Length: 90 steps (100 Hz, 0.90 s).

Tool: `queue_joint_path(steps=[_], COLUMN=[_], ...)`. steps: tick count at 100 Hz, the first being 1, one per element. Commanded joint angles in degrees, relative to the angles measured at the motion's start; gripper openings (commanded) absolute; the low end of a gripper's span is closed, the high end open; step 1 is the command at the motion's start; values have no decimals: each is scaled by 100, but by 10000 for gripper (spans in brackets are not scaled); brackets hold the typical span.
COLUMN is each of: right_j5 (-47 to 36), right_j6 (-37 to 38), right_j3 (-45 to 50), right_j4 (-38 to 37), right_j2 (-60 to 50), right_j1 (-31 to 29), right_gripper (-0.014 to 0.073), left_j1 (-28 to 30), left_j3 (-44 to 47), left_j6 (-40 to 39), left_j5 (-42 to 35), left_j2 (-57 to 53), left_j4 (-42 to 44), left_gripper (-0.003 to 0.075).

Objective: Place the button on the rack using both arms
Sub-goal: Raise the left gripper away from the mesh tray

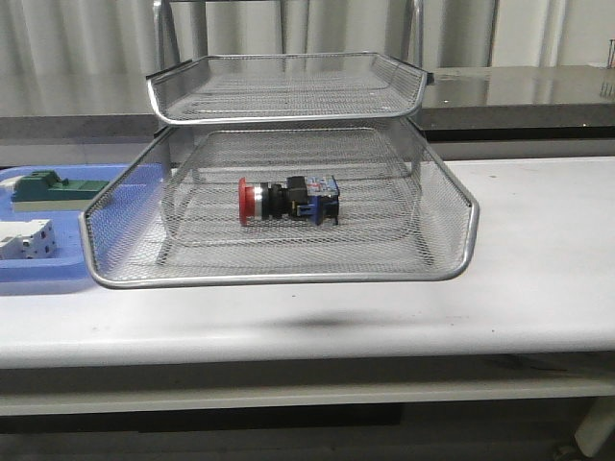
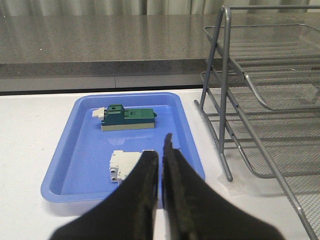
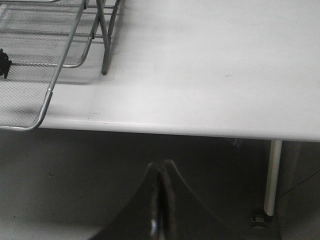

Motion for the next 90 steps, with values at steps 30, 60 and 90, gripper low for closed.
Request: queue_joint_path(steps=[30, 60, 90], right_j5=[-801, -1470, -1848], right_j6=[-10, -177, -1290], right_j3=[-156, -162, -168], right_j4=[272, 1100, 2542], right_j2=[99, 1241, 2890], right_j1=[-26, -8, 146], right_gripper=[-68, -68, -68], left_j1=[38, 38, 38], left_j3=[-155, -155, -155], left_j6=[-45, -45, -45], left_j5=[-443, -443, -443], left_j2=[11, 21, 21], left_j4=[-62, -62, -62], left_gripper=[4, 4, 4])
